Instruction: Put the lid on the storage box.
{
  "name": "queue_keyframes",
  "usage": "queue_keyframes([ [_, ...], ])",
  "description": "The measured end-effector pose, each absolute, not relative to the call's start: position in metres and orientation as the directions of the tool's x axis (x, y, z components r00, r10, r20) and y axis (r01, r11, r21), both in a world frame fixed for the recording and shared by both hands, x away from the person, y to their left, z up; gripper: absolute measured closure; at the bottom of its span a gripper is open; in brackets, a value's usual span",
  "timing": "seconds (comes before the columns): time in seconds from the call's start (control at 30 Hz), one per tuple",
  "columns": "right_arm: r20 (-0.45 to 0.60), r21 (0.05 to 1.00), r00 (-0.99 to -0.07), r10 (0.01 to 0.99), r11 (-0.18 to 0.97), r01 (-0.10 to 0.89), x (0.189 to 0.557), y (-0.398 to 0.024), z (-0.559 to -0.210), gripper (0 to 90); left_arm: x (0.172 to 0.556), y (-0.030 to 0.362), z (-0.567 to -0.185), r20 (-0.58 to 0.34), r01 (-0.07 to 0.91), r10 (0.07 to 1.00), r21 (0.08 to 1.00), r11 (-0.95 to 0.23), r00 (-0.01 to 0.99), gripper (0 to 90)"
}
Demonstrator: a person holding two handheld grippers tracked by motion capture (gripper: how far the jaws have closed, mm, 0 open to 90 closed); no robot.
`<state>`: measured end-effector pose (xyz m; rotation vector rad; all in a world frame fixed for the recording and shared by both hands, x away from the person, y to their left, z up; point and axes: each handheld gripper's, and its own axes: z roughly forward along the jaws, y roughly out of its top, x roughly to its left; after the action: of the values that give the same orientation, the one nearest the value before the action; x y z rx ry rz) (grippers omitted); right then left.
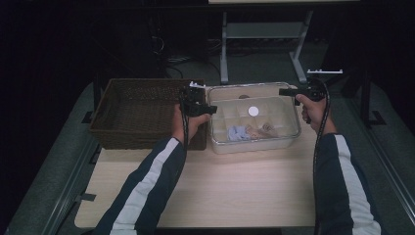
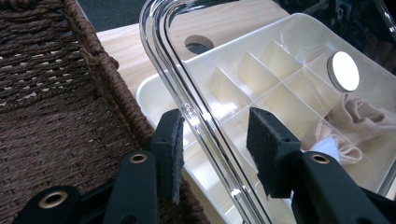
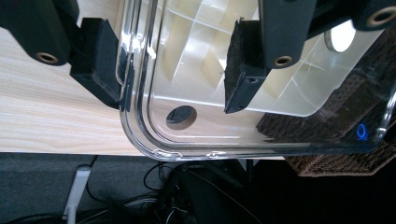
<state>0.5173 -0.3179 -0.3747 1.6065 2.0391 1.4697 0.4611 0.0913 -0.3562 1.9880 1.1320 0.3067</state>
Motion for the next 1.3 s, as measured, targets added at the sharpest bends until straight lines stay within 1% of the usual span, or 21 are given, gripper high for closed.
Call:
queue_keyframes([
  [0.13, 0.421, 0.756, -0.405, 0.812, -0.067, 0.651, 0.518, -0.319, -0.376, 41.6, 0.462, 0.09, -0.357, -0.179, 0.608, 0.801, 0.748, -0.267, 0.572, 52.0],
  [0.17, 0.419, 0.756, -0.401, 0.815, -0.069, 0.65, 0.518, -0.319, -0.377, 41.4, 0.461, 0.087, -0.358, -0.171, 0.6, 0.798, 0.751, -0.275, 0.579, 48.8],
  [0.23, 0.405, 0.758, -0.391, 0.827, -0.065, 0.649, 0.518, -0.317, -0.378, 39.5, 0.459, 0.084, -0.356, -0.152, 0.584, 0.799, 0.762, -0.28, 0.581, 37.9],
  [0.37, 0.371, 0.747, -0.359, 0.857, -0.046, 0.663, 0.52, -0.316, -0.384, 31.5, 0.456, 0.085, -0.35, -0.154, 0.551, 0.788, 0.792, -0.262, 0.596, 28.5],
  [0.4, 0.369, 0.753, -0.354, 0.86, -0.053, 0.656, 0.519, -0.317, -0.384, 29.2, 0.456, 0.085, -0.35, -0.154, 0.551, 0.788, 0.792, -0.262, 0.596, 28.6],
  [0.47, 0.369, 0.756, -0.345, 0.863, -0.062, 0.652, 0.519, -0.317, -0.384, 29.2, 0.454, 0.084, -0.348, -0.139, 0.533, 0.781, 0.8, -0.274, 0.609, 28.1],
  [0.53, 0.342, 0.755, -0.343, 0.875, -0.038, 0.654, 0.518, -0.317, -0.382, 28.3, 0.451, 0.085, -0.345, -0.14, 0.518, 0.772, 0.812, -0.269, 0.621, 27.7],
  [0.63, 0.305, 0.764, -0.351, 0.885, -0.007, 0.645, 0.514, -0.316, -0.379, 30.2, 0.439, 0.087, -0.34, -0.11, 0.466, 0.746, 0.837, -0.287, 0.657, 27.8],
  [0.7, 0.299, 0.765, -0.359, 0.884, 0.002, 0.644, 0.51, -0.319, -0.378, 32.5, 0.423, 0.088, -0.337, -0.076, 0.409, 0.702, 0.854, -0.321, 0.709, 28.3],
  [0.73, 0.299, 0.765, -0.359, 0.884, 0.002, 0.644, 0.51, -0.319, -0.378, 32.5, 0.423, 0.088, -0.337, -0.076, 0.409, 0.702, 0.854, -0.321, 0.709, 27.9],
  [0.77, 0.264, 0.778, -0.385, 0.884, 0.04, 0.626, 0.501, -0.323, -0.375, 33.5, 0.402, 0.089, -0.337, -0.016, 0.333, 0.649, 0.867, -0.37, 0.761, 27.8],
  [0.83, 0.269, 0.781, -0.45, 0.852, 0.081, 0.619, 0.49, -0.328, -0.374, 33.3, 0.378, 0.091, -0.339, 0.043, 0.261, 0.604, 0.876, -0.406, 0.796, 27.6],
  [0.9, 0.238, 0.776, -0.49, 0.838, 0.139, 0.615, 0.477, -0.332, -0.374, 31.5, 0.355, 0.096, -0.347, 0.04, 0.237, 0.554, 0.876, -0.42, 0.832, 28.8],
  [0.93, 0.238, 0.776, -0.49, 0.838, 0.139, 0.615, 0.477, -0.332, -0.374, 31.5, 0.355, 0.096, -0.347, 0.04, 0.237, 0.554, 0.876, -0.42, 0.832, 28.4],
  [0.97, 0.209, 0.763, -0.516, 0.831, 0.191, 0.617, 0.463, -0.336, -0.378, 26.6, 0.338, 0.101, -0.363, 0.055, 0.235, 0.54, 0.86, -0.453, 0.84, 28.4],
  [1.03, 0.216, 0.759, -0.531, 0.82, 0.201, 0.619, 0.45, -0.342, -0.383, 25.5, 0.328, 0.106, -0.383, 0.002, 0.281, 0.535, 0.849, -0.448, 0.845, 27.7],
  [1.07, 0.218, 0.758, -0.535, 0.817, 0.204, 0.62, 0.445, -0.344, -0.386, 23.8, 0.328, 0.106, -0.383, 0.002, 0.281, 0.535, 0.849, -0.448, 0.845, 27.7],
  [1.1, 0.213, 0.753, -0.539, 0.815, 0.215, 0.622, 0.44, -0.345, -0.388, 22.2, 0.324, 0.108, -0.403, -0.018, 0.32, 0.528, 0.813, -0.487, 0.849, 26.8],
  [1.13, 0.227, 0.749, -0.541, 0.81, 0.21, 0.628, 0.436, -0.347, -0.391, 22.1, 0.324, 0.108, -0.403, -0.018, 0.32, 0.528, 0.813, -0.487, 0.849, 26.3],
  [1.2, 0.263, 0.736, -0.545, 0.796, 0.199, 0.647, 0.432, -0.349, -0.398, 20.1, 0.328, 0.107, -0.424, -0.04, 0.366, 0.552, 0.787, -0.496, 0.833, 26.3],
  [1.3, 0.272, 0.722, -0.537, 0.798, 0.199, 0.663, 0.433, -0.349, -0.408, 20.1, 0.336, 0.103, -0.435, -0.078, 0.395, 0.549, 0.779, -0.487, 0.832, 24.9],
])
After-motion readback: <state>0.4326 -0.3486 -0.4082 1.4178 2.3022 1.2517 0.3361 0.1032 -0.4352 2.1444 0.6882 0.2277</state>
